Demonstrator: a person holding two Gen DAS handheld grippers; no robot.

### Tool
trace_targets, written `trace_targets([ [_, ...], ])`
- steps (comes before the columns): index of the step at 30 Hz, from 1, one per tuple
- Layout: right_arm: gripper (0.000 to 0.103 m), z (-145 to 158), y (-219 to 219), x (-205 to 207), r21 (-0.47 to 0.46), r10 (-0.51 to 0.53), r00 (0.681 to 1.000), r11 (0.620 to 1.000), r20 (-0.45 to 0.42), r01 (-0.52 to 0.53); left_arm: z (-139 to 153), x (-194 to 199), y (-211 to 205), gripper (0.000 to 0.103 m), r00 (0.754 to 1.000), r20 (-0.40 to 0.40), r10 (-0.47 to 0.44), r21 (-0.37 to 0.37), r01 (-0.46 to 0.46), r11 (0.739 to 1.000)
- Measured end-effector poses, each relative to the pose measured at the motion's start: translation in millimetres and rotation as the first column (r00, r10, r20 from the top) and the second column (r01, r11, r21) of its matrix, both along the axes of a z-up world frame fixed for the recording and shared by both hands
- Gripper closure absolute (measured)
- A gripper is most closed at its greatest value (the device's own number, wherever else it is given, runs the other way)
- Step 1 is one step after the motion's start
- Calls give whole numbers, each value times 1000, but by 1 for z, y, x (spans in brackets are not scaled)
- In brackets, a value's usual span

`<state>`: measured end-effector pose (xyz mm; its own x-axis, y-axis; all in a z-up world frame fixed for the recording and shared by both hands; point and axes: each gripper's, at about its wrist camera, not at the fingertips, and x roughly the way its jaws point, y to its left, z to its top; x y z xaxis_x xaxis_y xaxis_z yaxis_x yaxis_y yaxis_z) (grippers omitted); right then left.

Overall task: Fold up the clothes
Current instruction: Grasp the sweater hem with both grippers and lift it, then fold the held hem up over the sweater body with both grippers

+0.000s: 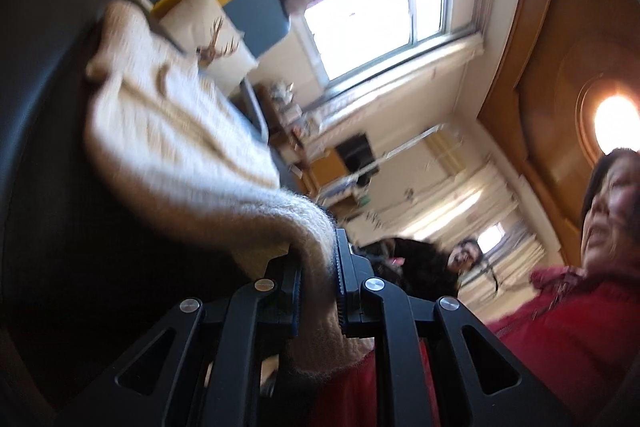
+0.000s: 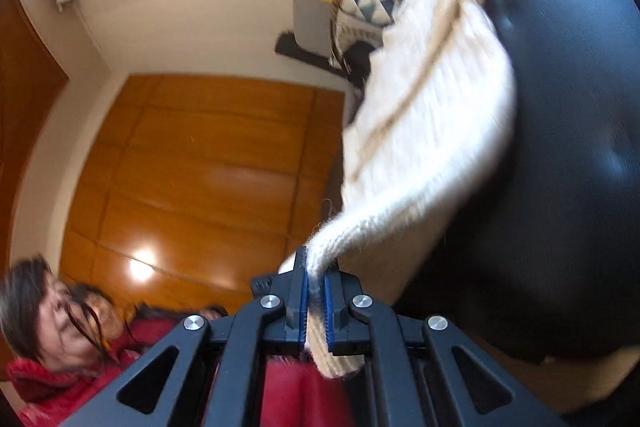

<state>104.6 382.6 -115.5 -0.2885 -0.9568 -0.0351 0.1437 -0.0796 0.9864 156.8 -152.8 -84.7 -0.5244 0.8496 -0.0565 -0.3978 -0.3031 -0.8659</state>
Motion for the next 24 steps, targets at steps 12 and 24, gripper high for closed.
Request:
trace_targets([
  [12, 98, 14, -13, -131, -45, -139, 990, 989, -2, 139, 7, -137, -23, 90, 993, 44, 109, 52, -111, 992],
  [24, 98, -33, -20, -250, -23, -280, 945, 957, 170, 288, -42, -259, -34, 89, 942, 267, 206, 118, -244, 963],
])
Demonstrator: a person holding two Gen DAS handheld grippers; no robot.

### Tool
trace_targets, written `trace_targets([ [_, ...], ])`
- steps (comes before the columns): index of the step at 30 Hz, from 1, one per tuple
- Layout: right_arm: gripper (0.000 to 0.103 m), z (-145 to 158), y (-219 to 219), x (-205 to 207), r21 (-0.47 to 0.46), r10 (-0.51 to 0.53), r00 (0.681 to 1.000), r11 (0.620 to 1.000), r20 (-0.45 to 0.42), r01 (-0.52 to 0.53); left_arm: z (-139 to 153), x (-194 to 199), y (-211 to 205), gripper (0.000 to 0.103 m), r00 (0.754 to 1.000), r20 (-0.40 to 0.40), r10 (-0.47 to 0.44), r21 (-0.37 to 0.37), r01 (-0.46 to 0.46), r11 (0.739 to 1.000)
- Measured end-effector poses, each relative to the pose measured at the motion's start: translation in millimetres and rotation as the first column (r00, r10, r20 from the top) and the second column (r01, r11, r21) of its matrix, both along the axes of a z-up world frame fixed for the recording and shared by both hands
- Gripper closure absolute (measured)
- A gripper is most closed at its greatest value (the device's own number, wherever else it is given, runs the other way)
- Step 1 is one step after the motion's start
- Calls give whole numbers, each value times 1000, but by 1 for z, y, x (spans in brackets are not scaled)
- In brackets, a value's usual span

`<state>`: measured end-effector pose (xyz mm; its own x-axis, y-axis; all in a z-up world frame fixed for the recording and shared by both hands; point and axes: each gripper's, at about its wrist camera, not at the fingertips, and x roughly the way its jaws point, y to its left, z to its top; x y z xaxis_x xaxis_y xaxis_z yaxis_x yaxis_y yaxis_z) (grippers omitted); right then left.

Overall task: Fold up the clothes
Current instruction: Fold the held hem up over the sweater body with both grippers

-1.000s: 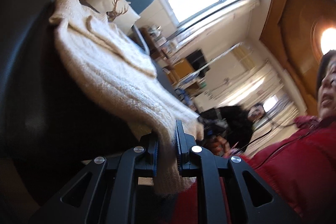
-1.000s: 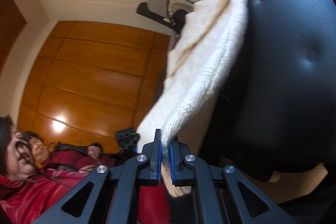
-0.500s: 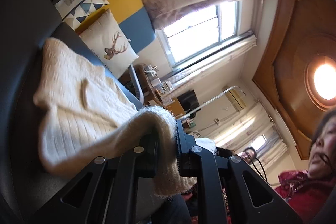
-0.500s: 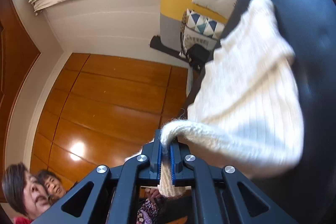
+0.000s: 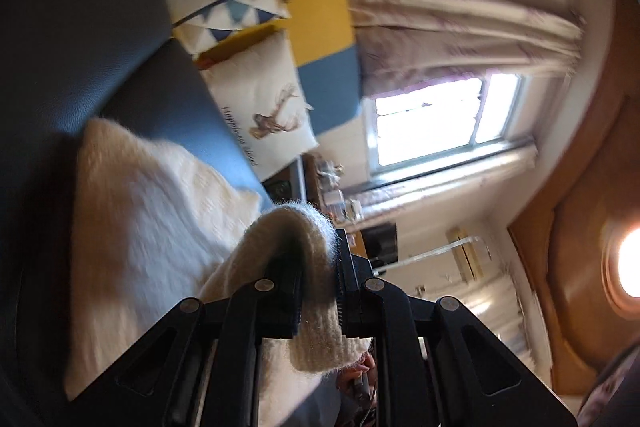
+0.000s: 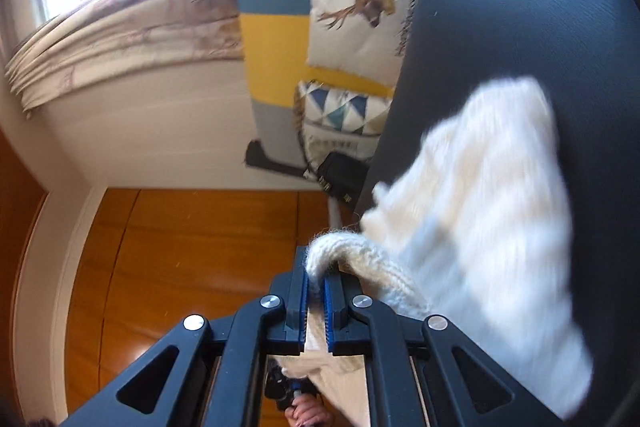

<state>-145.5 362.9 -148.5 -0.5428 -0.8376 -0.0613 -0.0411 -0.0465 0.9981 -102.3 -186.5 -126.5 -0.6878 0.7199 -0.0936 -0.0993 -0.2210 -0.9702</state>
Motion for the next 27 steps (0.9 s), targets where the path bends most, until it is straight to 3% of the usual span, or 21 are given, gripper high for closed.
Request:
trace_targets([
  [2, 98, -10, 0, -13, 20, -21, 999, 1000, 44, 20, -15, -18, 0, 89, 996, 87, 1, -4, -1, 1000],
  [6, 96, -27, -1, -28, 45, -61, 992, 997, 110, 56, -46, -35, -5, 86, 973, 231, 13, 57, -27, 998],
  [10, 89, -22, -4, -38, 75, -45, 994, 997, 99, 38, -42, -37, -6, 82, 971, 239, 10, 70, -28, 997],
  [13, 79, -22, 0, -40, 23, -63, 993, 998, 105, 60, -43, -36, -11, 73, 963, 268, 18, 150, -60, 987],
  [15, 75, -25, 4, -42, -51, -96, 987, 993, 125, 103, -44, -33, -16, 60, 957, 289, 39, 230, -109, 967],
  [16, 75, -25, 6, -43, -81, -107, 985, 990, 132, 119, -44, -32, -19, 58, 953, 298, 50, 263, -132, 956],
  [18, 75, -20, 9, -45, -69, -109, 987, 991, 119, 118, -35, -32, -26, 47, 950, 298, 91, 227, -163, 960],
  [21, 75, -2, 10, -40, 32, -82, 995, 996, 59, 81, -18, -26, -38, 43, 948, 295, 122, 153, -173, 973],
  [24, 75, 27, -6, -24, 269, 47, 997, 963, -61, -29, -6, -13, -45, 41, 951, 278, 137, -1, -142, 990],
  [25, 75, 36, -16, -17, 385, 102, 991, 921, -92, -60, -4, -6, -44, 41, 955, 269, 128, -43, -121, 992],
  [27, 75, 56, -37, 1, 636, 209, 968, 768, -139, -74, -1, 7, -43, 41, 962, 252, 109, -128, -79, 989],
])
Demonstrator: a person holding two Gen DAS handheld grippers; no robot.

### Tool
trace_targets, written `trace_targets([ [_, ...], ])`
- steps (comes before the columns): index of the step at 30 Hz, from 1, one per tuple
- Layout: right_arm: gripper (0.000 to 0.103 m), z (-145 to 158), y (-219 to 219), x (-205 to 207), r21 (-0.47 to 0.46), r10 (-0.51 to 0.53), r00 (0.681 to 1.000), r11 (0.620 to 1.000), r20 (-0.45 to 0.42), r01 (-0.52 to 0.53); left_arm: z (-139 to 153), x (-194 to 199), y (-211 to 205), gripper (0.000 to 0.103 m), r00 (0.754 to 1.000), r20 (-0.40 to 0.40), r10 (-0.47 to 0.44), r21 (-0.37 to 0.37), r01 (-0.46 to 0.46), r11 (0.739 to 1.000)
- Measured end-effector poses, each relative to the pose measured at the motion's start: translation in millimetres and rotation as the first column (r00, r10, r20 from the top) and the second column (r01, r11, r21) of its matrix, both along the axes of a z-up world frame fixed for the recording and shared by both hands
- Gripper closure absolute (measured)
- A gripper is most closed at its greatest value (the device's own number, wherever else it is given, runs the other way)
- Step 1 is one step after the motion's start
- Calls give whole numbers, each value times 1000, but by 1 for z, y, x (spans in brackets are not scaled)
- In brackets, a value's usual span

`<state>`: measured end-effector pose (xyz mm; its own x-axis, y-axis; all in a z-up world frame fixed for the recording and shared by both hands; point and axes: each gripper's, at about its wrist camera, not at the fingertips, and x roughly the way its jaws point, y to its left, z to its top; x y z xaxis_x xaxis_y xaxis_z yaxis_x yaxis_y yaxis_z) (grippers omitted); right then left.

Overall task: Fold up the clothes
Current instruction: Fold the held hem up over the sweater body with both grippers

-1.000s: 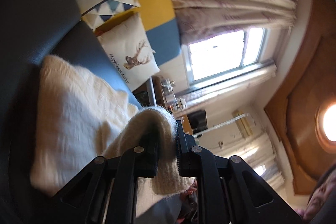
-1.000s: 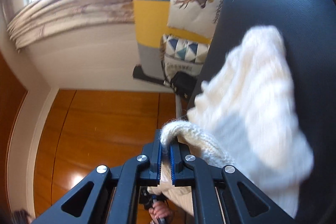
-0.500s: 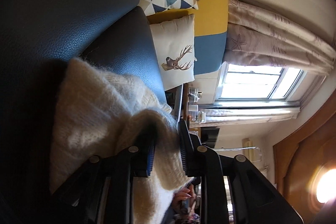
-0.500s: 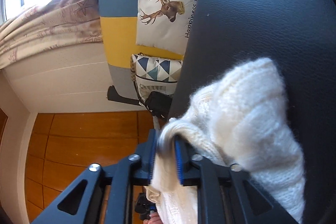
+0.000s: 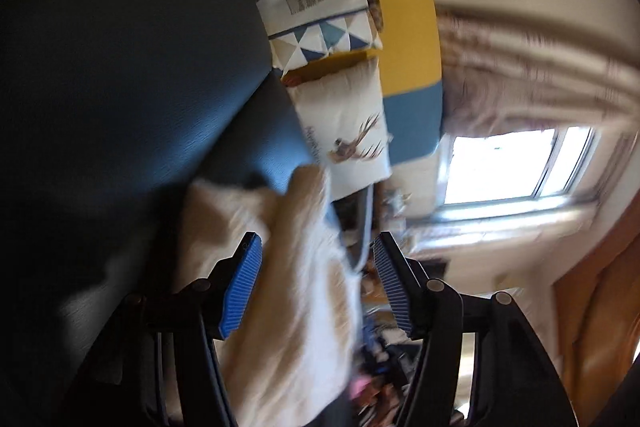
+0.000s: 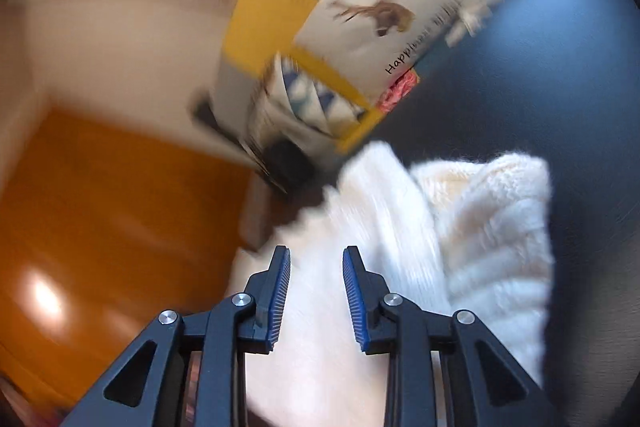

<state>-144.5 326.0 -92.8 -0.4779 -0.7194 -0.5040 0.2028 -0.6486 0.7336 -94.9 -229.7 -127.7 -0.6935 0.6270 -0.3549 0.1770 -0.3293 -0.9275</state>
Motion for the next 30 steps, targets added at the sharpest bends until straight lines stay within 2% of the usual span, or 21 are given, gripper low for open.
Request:
trace_targets([
  [1, 75, 7, -7, 10, 126, 18, 999, 992, -43, -12, 1, 7, 1, 41, 1000, -3, -21, -43, 21, 999],
  [2, 75, 12, -11, 18, 205, 25, 997, 979, -69, -10, 3, 13, 2, 41, 999, -6, -45, -84, 44, 995],
  [4, 75, 13, -8, 28, 247, 26, 996, 969, -85, -4, 5, 25, 11, 41, 993, -19, -119, -143, 115, 983],
  [9, 75, 6, 4, 36, 254, 22, 999, 967, -46, -9, 4, 36, 29, 41, 967, -61, -246, -138, 236, 962],
  [12, 75, 5, 12, 40, 241, 6, 999, 971, -34, 2, 2, 39, 33, 41, 964, -47, -263, -192, 249, 949],
  [16, 75, 6, 33, 45, 166, -45, 999, 985, -24, 49, -3, 40, 33, 41, 962, -36, -270, -200, 258, 945],
  [19, 75, 5, 40, 49, 139, -33, 999, 990, -16, 35, -4, 47, 31, 41, 963, -44, -265, -209, 251, 945],
  [26, 75, -6, 23, 47, 158, 43, 999, 986, 13, -44, 2, 53, 48, 41, 954, -56, -296, -339, 260, 904],
  [27, 78, -7, 19, 48, 178, 49, 999, 983, 7, -49, 3, 54, 49, 42, 954, -54, -294, -359, 256, 897],
  [28, 83, -6, 14, 49, 208, 56, 998, 977, -7, -53, 5, 55, 51, 45, 955, -47, -292, -382, 252, 889],
  [29, 94, -5, 10, 50, 238, 60, 998, 970, -18, -54, 6, 56, 55, 64, 954, -26, -299, -423, 260, 868],
  [30, 95, -4, 7, 51, 268, 60, 998, 962, -25, -51, 8, 57, 58, 87, 952, -7, -305, -459, 268, 847],
])
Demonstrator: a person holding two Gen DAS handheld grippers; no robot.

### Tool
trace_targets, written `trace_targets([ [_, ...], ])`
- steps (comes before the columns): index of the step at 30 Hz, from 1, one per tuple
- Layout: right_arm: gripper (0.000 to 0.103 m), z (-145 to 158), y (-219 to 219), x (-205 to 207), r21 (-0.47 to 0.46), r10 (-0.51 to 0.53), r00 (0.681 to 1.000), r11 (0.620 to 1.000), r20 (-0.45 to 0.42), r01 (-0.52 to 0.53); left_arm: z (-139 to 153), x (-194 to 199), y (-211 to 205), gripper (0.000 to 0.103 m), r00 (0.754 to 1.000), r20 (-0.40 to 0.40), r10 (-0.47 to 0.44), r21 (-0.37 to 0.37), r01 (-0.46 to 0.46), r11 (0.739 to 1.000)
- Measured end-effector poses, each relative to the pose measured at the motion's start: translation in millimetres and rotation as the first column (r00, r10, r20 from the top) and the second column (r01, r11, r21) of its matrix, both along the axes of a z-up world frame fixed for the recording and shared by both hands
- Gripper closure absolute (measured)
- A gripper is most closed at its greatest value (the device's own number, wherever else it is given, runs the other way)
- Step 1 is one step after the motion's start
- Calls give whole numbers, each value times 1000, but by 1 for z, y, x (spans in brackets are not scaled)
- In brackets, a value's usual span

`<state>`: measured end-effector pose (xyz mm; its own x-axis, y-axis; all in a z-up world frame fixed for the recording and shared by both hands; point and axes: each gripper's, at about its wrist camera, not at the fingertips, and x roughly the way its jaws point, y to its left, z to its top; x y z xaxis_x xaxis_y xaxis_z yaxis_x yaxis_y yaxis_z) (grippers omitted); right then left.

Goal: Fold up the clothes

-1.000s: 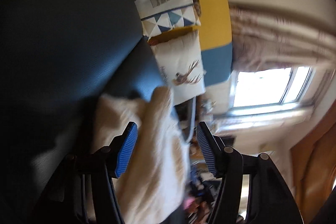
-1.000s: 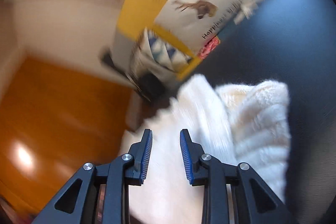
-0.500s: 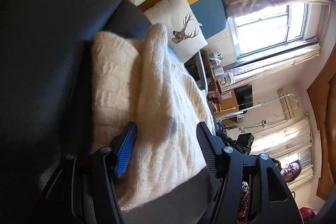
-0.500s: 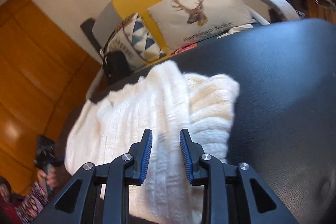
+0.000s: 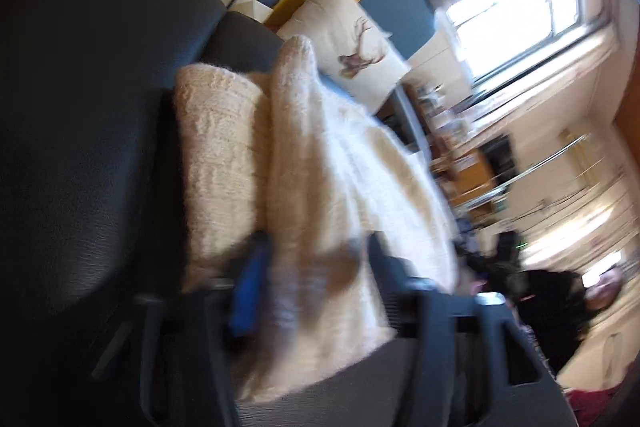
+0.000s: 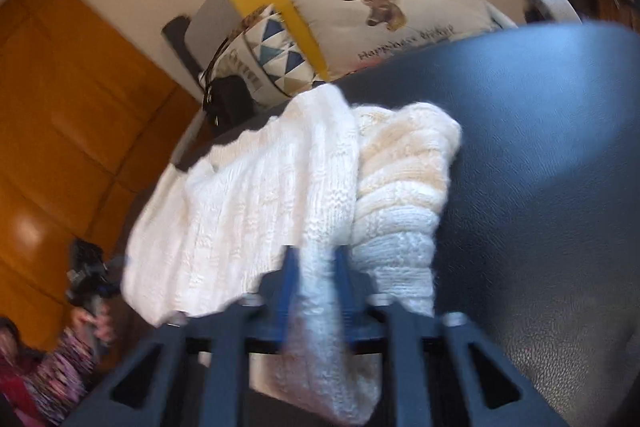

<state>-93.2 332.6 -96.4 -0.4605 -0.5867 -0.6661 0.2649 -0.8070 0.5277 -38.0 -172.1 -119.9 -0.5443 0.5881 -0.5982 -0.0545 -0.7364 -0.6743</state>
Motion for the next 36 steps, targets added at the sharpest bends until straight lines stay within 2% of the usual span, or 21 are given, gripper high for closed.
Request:
trace_targets([
  [2, 97, 4, -4, 3, 53, -15, 1000, 998, -17, 16, -1, 3, -2, 87, 1000, 13, 8, -9, -8, 1000],
  [6, 98, 19, 5, 11, 91, -126, 990, 987, -70, 132, 2, 17, -18, 89, 997, -1, 83, 39, -83, 996],
  [8, 98, 24, 10, 17, 104, -161, 982, 980, -96, 171, 2, 26, -23, 89, 995, -11, 102, 25, -102, 994],
  [10, 98, 22, 13, 21, 119, -191, 977, 972, -93, 202, 2, 35, -27, 89, 992, -22, 124, 14, -124, 992],
  [13, 98, 8, 16, 22, 137, -222, 973, 964, -69, 230, -8, 44, -36, 89, 985, -10, 171, 64, -170, 983],
  [15, 98, -1, 17, 21, 128, -225, 973, 965, -49, 229, -9, 47, -33, 89, 985, -15, 174, 51, -173, 984],
  [18, 92, 1, 16, 21, 125, -205, 977, 969, -61, 211, 8, 44, -27, 89, 987, -52, 153, 16, -152, 988],
  [20, 82, 13, 18, 21, 114, -206, 975, 970, -85, 215, 19, 41, -27, 89, 987, -72, 144, 1, -144, 990],
  [23, 81, 39, 12, 21, 109, -177, 967, 974, -181, 199, 45, 40, -26, 89, 965, -173, 198, -42, -209, 977],
  [26, 79, 61, -9, 8, 103, -72, 960, 989, -271, 103, 65, 11, 1, 88, 963, -224, 153, -59, -170, 984],
  [29, 79, 62, -54, -28, 194, 80, 966, 980, -245, -32, 85, -19, 28, 85, 958, -269, 102, -83, -129, 988],
  [31, 79, 51, -83, -56, 271, 147, 971, 958, -189, -92, 77, -50, 62, 85, 974, -224, 19, -180, -61, 982],
  [33, 79, 38, -106, -77, 339, 202, 968, 930, -147, -142, 60, -78, 85, 85, 989, -148, -29, -282, -14, 959],
  [35, 80, 26, -119, -93, 394, 227, 967, 904, -114, -165, 39, -102, 91, 85, 999, -53, -9, -342, -10, 940],
  [36, 83, 20, -113, -98, 411, 193, 976, 902, -106, -134, 32, -107, 86, 85, 999, -29, 28, -359, -37, 933],
])
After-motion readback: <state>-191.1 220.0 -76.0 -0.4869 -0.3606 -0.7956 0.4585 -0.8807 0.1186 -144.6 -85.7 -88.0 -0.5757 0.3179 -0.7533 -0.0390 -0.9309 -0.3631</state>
